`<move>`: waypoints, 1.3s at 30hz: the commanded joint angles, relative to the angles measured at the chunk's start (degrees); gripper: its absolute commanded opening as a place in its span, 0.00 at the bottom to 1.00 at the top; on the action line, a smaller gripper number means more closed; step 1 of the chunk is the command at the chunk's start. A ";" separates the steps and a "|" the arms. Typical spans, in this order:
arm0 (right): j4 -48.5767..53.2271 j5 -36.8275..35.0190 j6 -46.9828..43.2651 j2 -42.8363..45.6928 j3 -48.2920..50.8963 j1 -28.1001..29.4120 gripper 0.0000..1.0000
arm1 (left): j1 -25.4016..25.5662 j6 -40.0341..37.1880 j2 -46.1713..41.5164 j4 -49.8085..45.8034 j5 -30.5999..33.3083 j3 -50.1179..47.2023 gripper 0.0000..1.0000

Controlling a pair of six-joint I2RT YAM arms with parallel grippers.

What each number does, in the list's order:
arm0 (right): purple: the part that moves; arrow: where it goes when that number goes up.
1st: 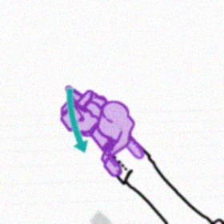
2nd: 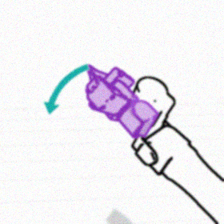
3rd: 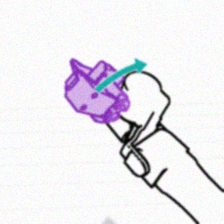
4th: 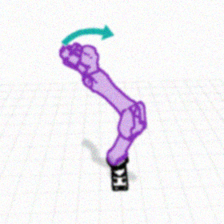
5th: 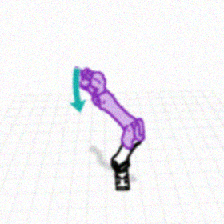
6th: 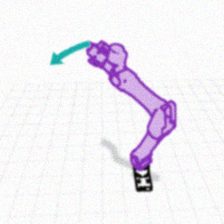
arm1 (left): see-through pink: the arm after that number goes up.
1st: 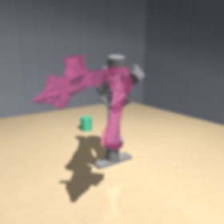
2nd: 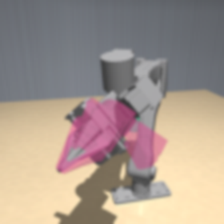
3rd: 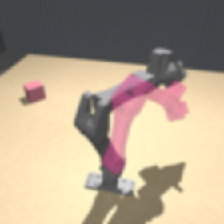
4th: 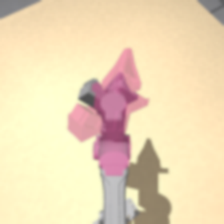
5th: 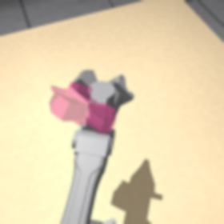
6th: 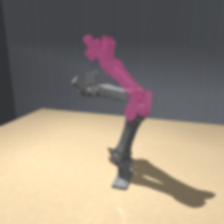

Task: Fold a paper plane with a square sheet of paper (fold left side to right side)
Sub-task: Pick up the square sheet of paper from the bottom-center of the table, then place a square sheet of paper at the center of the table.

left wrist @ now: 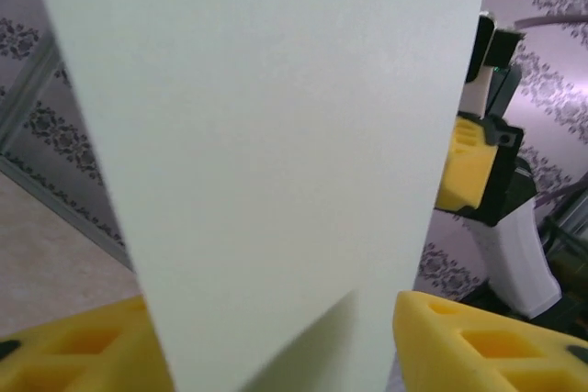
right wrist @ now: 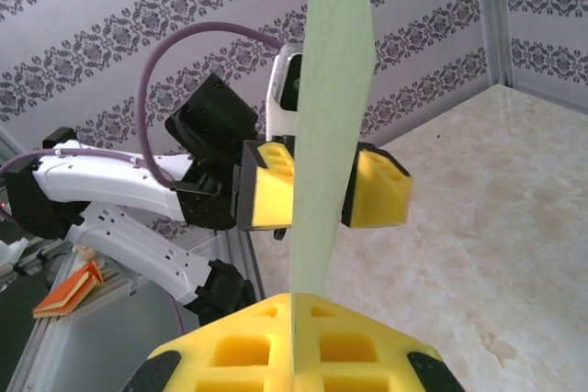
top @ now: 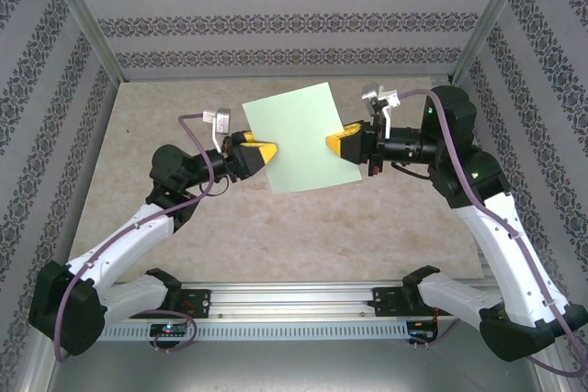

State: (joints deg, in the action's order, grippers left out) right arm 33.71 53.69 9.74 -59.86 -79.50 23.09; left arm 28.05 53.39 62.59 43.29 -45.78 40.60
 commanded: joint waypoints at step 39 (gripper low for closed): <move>-3.83 -28.60 11.90 -12.55 34.82 -11.11 0.67 | -1.07 -24.70 26.20 -65.97 17.60 9.04 0.00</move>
State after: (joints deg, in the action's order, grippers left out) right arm 33.52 26.52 19.73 -71.70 -45.91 11.46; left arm 27.40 30.96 88.05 -21.67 -29.17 47.99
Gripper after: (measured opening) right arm 0.673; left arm 0.068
